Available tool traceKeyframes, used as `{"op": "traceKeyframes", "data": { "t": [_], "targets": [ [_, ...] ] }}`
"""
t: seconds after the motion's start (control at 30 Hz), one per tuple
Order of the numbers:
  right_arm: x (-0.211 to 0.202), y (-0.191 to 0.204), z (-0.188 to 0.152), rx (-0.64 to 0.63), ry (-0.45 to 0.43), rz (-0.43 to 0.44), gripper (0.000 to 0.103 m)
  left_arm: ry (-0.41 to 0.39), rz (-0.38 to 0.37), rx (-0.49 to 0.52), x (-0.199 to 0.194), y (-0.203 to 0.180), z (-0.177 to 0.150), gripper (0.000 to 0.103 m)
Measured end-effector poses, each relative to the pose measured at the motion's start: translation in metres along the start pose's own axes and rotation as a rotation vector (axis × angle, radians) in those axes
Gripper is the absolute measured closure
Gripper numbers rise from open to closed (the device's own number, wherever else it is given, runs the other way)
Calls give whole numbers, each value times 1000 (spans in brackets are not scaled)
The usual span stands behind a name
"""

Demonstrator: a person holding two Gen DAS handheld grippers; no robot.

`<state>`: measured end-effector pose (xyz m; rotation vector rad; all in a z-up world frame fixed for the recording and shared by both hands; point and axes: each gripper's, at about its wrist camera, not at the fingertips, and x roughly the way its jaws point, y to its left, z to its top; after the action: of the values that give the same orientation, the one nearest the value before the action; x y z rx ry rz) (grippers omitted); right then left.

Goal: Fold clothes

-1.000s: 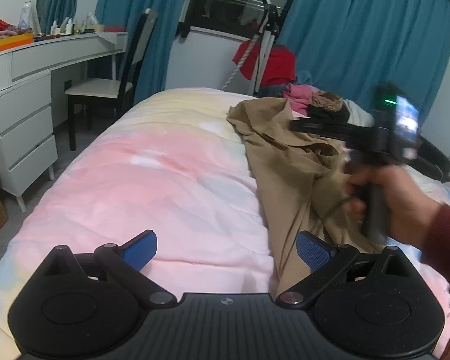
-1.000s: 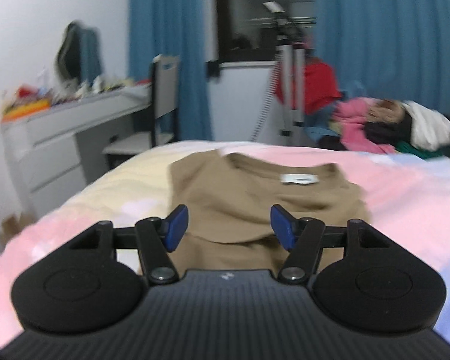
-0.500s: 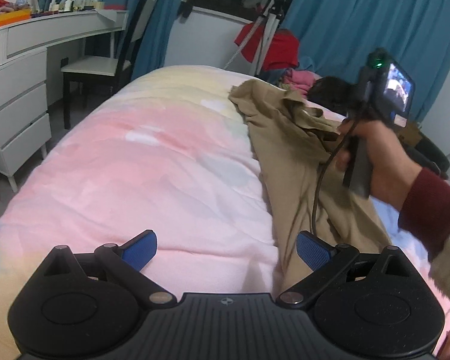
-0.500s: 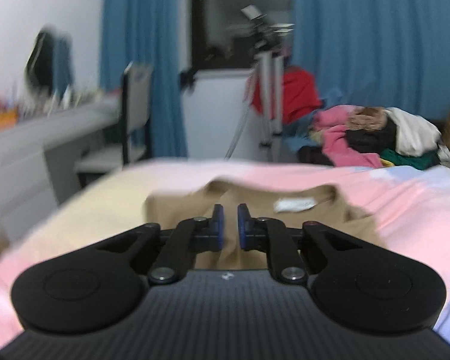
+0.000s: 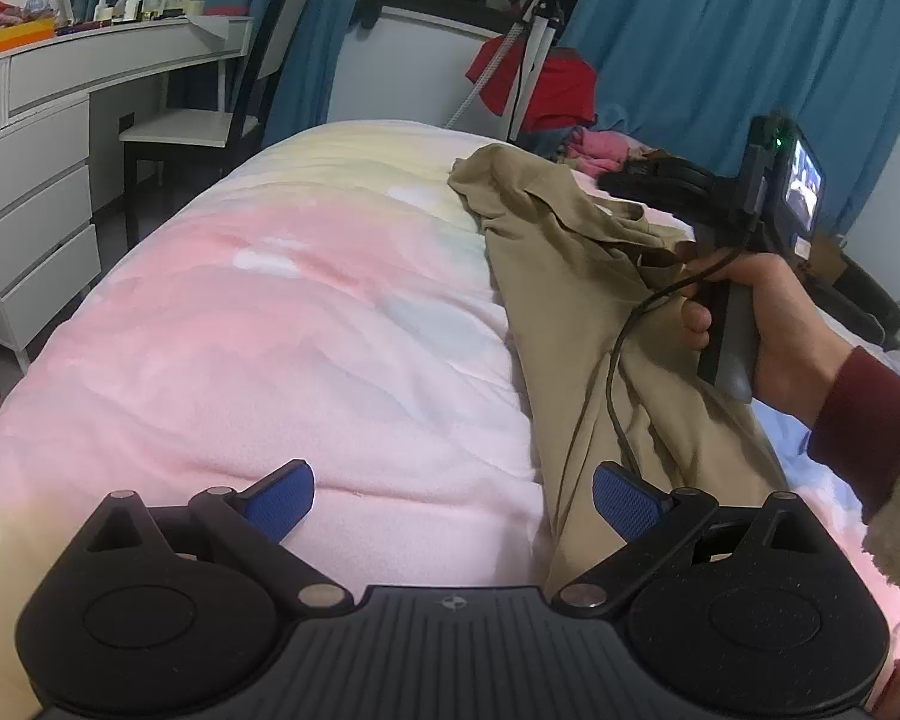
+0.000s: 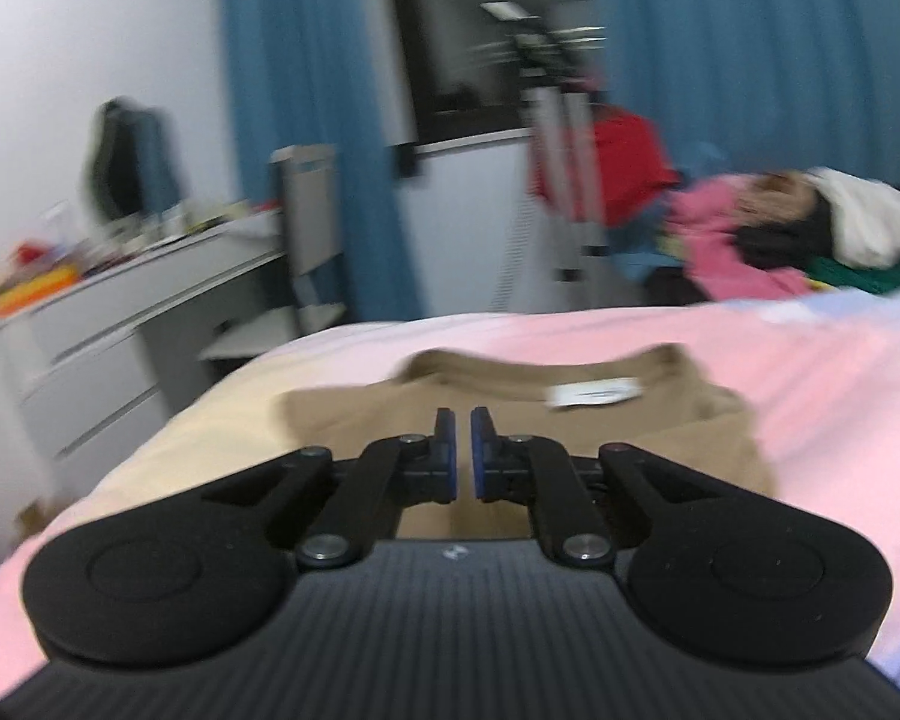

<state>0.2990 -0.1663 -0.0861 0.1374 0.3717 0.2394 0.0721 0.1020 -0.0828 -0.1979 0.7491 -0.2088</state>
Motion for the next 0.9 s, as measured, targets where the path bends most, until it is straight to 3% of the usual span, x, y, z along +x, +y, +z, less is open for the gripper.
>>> {"op": "traceKeyframes", "data": {
  "t": [0.03, 0.07, 0.1, 0.23, 0.27, 0.33, 0.37, 0.4, 0.57, 0.7, 0.9],
  "targets": [
    [1, 7, -1, -16, 16, 18, 62, 3, 2, 2, 1, -1, -1, 3],
    [3, 12, -2, -35, 24, 27, 43, 1, 10, 6, 2, -1, -1, 3],
    [5, 17, -3, -54, 30, 35, 40, -2, 18, 10, 3, -1, -2, 3],
    [15, 32, -9, -97, 81, 53, 41, -5, 60, 11, 10, 0, -3, 3],
    [17, 34, -9, -102, 90, 35, 44, -6, 59, 4, 12, 1, -3, 3],
    [22, 37, -9, -115, 105, -14, 62, -1, 58, -12, 15, 3, -2, 3],
    [24, 38, -9, -121, 112, -38, 92, 2, 57, -17, 16, 3, -2, 3],
    [24, 35, -6, -98, 105, -55, 98, 2, 55, -17, 16, 2, -3, 3],
    [9, 7, 10, 40, 25, -113, 98, -10, 21, -15, 13, -2, -2, 3],
    [15, -23, 17, 131, 1, -227, 98, -22, -3, -9, 11, -4, -2, 3],
    [52, -72, 2, 257, 90, -378, 98, 5, -33, -11, 16, -6, -5, 3]
  ]
}}
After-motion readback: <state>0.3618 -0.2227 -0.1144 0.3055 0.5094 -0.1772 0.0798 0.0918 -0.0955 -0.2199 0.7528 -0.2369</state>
